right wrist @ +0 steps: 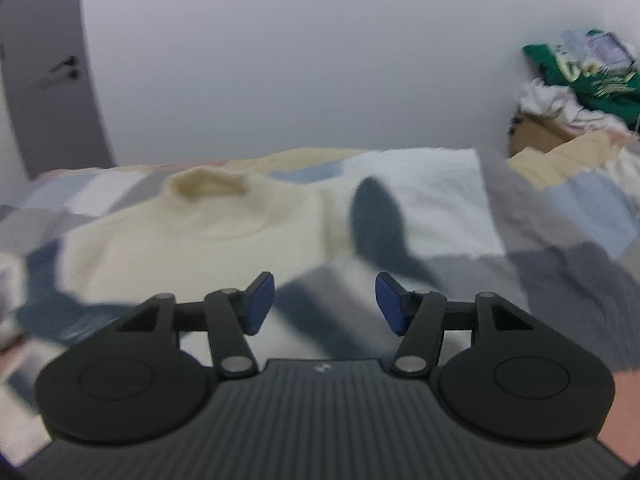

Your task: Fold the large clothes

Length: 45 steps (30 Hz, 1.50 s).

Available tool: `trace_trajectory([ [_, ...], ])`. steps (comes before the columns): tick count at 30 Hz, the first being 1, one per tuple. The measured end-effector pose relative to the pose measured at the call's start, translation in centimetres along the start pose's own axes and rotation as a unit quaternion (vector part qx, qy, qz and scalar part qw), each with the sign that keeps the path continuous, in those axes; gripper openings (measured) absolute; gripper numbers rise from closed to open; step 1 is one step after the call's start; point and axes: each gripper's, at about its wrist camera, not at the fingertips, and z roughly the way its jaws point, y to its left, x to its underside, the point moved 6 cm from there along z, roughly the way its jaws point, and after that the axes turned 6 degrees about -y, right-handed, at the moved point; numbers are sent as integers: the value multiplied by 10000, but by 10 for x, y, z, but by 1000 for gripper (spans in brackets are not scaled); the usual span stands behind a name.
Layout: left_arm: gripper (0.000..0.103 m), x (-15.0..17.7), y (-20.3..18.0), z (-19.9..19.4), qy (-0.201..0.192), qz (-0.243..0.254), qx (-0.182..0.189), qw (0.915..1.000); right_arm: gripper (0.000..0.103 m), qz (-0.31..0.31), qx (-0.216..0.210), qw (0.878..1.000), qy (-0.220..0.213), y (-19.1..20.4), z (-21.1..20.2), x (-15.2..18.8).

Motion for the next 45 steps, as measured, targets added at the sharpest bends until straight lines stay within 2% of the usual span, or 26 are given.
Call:
trace_trajectory([
  [8, 75, -1, 3, -27, -163, -91, -155, 9997, 58, 170, -753, 9965, 331, 29, -83, 30],
  [12, 75, -1, 12, -42, -270, -350, -230, 9988, 58, 99, -1080, 9930, 458, 40, -118, 50],
  [16, 75, -2, 29, -47, -428, -575, -722, 9948, 58, 72, -1258, 9904, 571, 39, -138, 72],
  [21, 75, -5, 62, -49, -532, -1223, -1136, 9845, 58, 245, -1315, 9881, 757, 31, -144, 86],
  [24, 75, -11, 95, -54, -708, -1731, -1657, 9683, 58, 332, -1343, 9874, 768, 26, -145, 87],
  [26, 75, -13, 117, -60, -816, -2166, -1789, 9563, 58, 421, -1368, 9865, 797, 24, -143, 89],
  [28, 75, -15, 135, -70, -1055, -2697, -1717, 9416, 59, 520, -1415, 9847, 878, 22, -141, 92],
  [30, 75, -19, 152, -81, -1439, -3252, -1485, 9228, 59, 577, -1439, 9833, 948, 21, -139, 95],
  [32, 75, -25, 171, -91, -1787, -3756, -1422, 8982, 59, 671, -1465, 9821, 978, 18, -138, 97],
  [33, 75, -27, 180, -92, -1861, -3936, -1411, 8891, 59, 700, -1489, 9813, 1000, 17, -137, 97],
  [34, 75, -28, 187, -92, -1882, -4078, -1402, 8824, 59, 726, -1491, 9809, 1014, 16, -136, 98],
  [37, 75, -27, 211, -86, -1847, -4650, -1441, 8537, 59, 742, -1479, 9797, 1129, 14, -130, 103],
  [40, 75, -31, 232, -77, -1821, -5106, -1264, 8308, 59, 648, -1448, 9784, 1329, 11, -122, 112],
  [41, 75, -33, 237, -76, -1862, -5166, -1264, 8261, 59, 647, -1443, 9771, 1422, 10, -118, 115],
  [45, 75, -43, 256, -72, -1906, -5257, -1409, 8170, 58, 808, -1453, 9720, 1661, 6, -108, 126],
])
